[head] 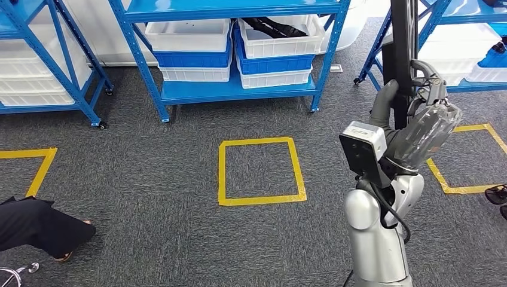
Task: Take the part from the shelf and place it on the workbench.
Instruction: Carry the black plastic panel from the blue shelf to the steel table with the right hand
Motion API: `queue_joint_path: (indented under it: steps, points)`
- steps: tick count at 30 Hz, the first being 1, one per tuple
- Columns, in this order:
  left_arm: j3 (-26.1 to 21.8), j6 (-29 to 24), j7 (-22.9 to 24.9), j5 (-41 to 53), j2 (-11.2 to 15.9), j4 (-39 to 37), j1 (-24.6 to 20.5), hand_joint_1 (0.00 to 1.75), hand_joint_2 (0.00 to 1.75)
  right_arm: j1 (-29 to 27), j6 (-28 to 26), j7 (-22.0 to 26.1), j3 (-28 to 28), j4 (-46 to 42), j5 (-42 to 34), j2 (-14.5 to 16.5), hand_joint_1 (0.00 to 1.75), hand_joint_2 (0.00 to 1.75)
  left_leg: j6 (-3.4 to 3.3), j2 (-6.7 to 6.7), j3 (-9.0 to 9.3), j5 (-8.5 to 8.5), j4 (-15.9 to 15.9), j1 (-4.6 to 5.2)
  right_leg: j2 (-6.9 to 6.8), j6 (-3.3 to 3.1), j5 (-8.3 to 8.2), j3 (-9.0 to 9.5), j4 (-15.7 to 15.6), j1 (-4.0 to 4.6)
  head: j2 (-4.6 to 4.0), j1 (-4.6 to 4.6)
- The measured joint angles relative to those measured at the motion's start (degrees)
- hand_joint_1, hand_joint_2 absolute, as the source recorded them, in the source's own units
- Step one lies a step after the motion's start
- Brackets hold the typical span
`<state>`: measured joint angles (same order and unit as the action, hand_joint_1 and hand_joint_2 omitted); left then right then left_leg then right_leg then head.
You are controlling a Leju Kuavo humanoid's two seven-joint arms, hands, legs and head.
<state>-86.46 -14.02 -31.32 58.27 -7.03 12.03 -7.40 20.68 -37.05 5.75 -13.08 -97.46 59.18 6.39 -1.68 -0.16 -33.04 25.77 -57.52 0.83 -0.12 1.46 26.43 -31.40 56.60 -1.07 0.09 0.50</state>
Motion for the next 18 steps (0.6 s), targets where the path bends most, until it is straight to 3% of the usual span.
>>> queue_joint_path:
  steps: [4, 6, 8, 9, 10, 11, 13, 14, 16, 18]
  points:
    - [0.74, 0.74, -0.10, 0.46, 0.03, 0.04, -0.02, 0.00, 1.75, -0.56, -0.21, 0.68, 1.08, -1.23, -4.02, -0.76, 1.75, 1.75, -1.03, 0.50, -0.06, -0.72, 0.68, -0.46, 0.10, 0.49, 0.39, -0.91, 1.04, 0.03, 0.00, -0.01]
    - [1.15, 0.95, -0.11, 0.69, 0.03, 0.10, -0.07, 0.00, 1.75, -1.05, -0.49, 1.18, 1.79, -1.88, -5.24, -1.45, 1.75, 1.75, -1.58, 1.19, -0.05, -1.17, 1.25, -0.87, 0.11, 0.25, 3.03, -3.40, 5.95, 0.05, 0.00, -0.26]
    - [1.48, 0.99, -0.06, 0.81, 0.05, 0.15, -0.12, 0.00, 1.75, -1.79, -0.87, 1.51, 2.56, -2.33, -6.05, -2.16, 1.75, 1.75, -1.64, 1.81, -0.30, -1.28, 1.26, -0.94, 0.12, 0.17, 6.24, -7.07, 13.66, -0.05, 0.00, -0.52]
    - [1.58, 0.99, -0.03, 0.85, 0.02, 0.15, -0.14, 0.00, 1.75, -2.29, -1.01, 1.61, 3.02, -2.51, -6.38, -2.49, 1.75, 1.75, -1.58, 2.17, -0.40, -1.33, 1.24, -0.96, 0.11, 0.40, 6.99, -8.18, 16.19, -0.15, 0.00, -0.55]
    - [1.66, 0.99, 0.01, 0.86, -0.02, 0.15, -0.14, 0.00, 1.75, -2.78, -1.08, 1.69, 3.49, -2.69, -6.67, -2.75, 1.75, 1.75, -1.48, 2.58, -0.47, -1.36, 1.20, -1.03, 0.06, 0.84, 6.85, -8.23, 16.62, -0.30, 0.00, -0.56]
    - [1.72, 0.98, 0.03, 0.87, -0.09, 0.15, -0.14, 0.00, 1.75, -3.20, -1.10, 1.79, 3.93, -2.89, -6.90, -2.94, 1.75, 1.75, -1.31, 3.03, -0.49, -1.38, 1.14, -1.15, -0.11, 1.44, 5.85, -7.07, 14.58, -0.49, 0.00, -0.57]
    - [1.86, 0.91, 0.07, 0.75, -0.20, 0.17, -0.14, 0.00, 1.75, -3.78, -1.18, 2.14, 4.67, -3.36, -7.11, -3.15, 1.75, 1.75, -0.63, 3.95, -0.55, -1.22, 0.76, -1.30, -1.69, 2.55, 2.97, -2.89, 6.65, -0.82, 0.00, -0.60]
    - [1.93, 0.81, 0.10, 0.62, -0.21, 0.22, -0.14, 0.00, 1.75, -4.04, -1.24, 2.39, 4.98, -3.62, -7.04, -3.17, 1.75, 1.75, -0.15, 4.37, -0.56, -1.03, 0.46, -1.30, -2.43, 2.60, 1.90, -1.35, 3.45, -0.81, 0.00, -0.64]
    - [2.04, 0.49, 0.18, 0.23, -0.21, 0.34, -0.13, 0.00, 1.75, -4.69, -1.34, 2.88, 5.63, -4.08, -6.80, -3.25, 1.75, 1.75, 0.75, 5.14, -0.54, -0.82, 0.11, -1.11, -2.90, 1.67, 1.18, -0.46, 1.34, -0.44, 0.00, -0.67]
    - [2.08, 0.18, 0.24, -0.04, -0.33, 0.40, -0.11, 0.00, 1.75, -5.42, -1.37, 3.14, 6.13, -4.41, -6.65, -3.31, 1.75, 1.75, 1.27, 5.87, -0.53, -0.82, 0.07, -1.28, -1.61, 0.53, 0.81, -0.62, 1.49, -0.41, 0.00, -0.60]
